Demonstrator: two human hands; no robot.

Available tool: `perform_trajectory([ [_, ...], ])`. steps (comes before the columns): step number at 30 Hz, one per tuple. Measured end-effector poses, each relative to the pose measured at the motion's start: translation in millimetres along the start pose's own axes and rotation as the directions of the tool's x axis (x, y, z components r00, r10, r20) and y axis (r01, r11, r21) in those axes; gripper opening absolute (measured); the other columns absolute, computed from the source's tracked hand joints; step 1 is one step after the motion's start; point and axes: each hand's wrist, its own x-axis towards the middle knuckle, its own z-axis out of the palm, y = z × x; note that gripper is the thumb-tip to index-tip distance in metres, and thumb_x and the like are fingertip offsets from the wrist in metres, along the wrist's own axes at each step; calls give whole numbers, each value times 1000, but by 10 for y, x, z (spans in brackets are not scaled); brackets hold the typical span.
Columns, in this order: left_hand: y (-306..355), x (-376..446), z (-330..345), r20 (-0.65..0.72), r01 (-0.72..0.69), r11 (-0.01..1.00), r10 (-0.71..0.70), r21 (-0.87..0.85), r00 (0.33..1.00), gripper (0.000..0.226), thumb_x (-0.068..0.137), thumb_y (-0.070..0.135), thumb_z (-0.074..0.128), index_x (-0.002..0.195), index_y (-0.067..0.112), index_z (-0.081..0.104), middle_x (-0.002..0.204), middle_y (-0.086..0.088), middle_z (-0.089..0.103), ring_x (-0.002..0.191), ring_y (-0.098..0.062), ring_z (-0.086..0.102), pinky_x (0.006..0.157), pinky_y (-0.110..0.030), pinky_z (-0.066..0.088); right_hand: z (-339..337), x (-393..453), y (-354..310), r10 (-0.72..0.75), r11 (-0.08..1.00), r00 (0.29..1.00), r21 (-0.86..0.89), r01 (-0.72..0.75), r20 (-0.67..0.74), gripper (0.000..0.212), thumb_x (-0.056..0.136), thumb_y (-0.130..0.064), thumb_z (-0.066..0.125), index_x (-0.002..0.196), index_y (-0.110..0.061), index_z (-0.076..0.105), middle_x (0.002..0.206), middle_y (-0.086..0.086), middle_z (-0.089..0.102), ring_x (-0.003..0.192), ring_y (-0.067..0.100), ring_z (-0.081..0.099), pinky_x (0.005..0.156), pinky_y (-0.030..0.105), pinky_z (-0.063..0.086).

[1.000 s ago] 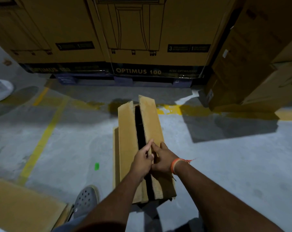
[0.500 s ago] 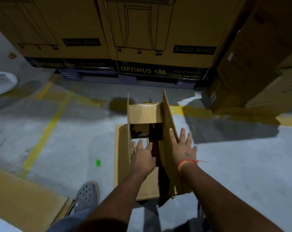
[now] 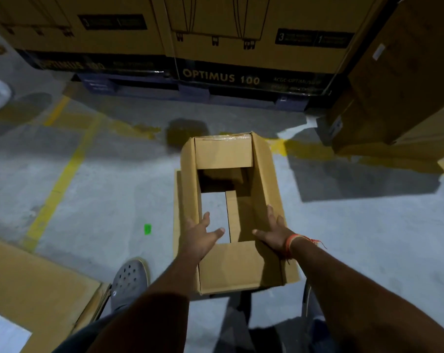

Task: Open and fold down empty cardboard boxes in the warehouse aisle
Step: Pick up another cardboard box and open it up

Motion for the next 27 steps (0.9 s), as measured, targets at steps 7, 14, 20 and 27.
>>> perform_trajectory([
  [7, 168, 98, -38, -2, -170, 973, 172, -156, 985, 77, 95, 33, 71, 159, 18, 32, 170, 8, 0, 154, -25, 22, 123, -44, 27, 14, 40, 45, 56, 993, 997, -111, -50, 49, 99, 84, -70, 62, 157, -48, -2, 165, 12, -14, 150, 46, 14, 121, 54, 23],
  [14, 417, -297, -498, 5, -200, 975, 201, 93, 980, 31, 98, 29, 65, 108, 3, 78, 171, 2, 3, 148, -20, 32, 115, -29, 31, -39, -485, -126, -73, 913, 995, -407, 39, -68, 72, 101, -65, 31, 127, -10, 68, 168, 2, -11, 154, 31, -9, 122, 55, 12],
  [20, 221, -741, -715, 282, -116, 908, -3, 402, 959, 64, 91, 27, 72, 149, 37, 48, 166, -6, -28, 153, -43, -11, 125, -51, 14, 28, -834, -274, -135, 878, 966, -425, 221, 221, 83, 92, -51, 62, 160, -36, 16, 168, 10, -9, 153, 39, -11, 121, 60, 5],
  [27, -251, -869, -222, 254, -158, 719, -25, 676, 967, 130, 71, 51, 88, 160, 43, -6, 135, -5, -65, 137, -53, -41, 116, -73, 17, 685, -712, 20, -142, 727, 988, -683, 65, -57, 132, 64, -62, 84, 156, -43, -9, 157, 14, -40, 145, 46, -30, 114, 74, -2],
])
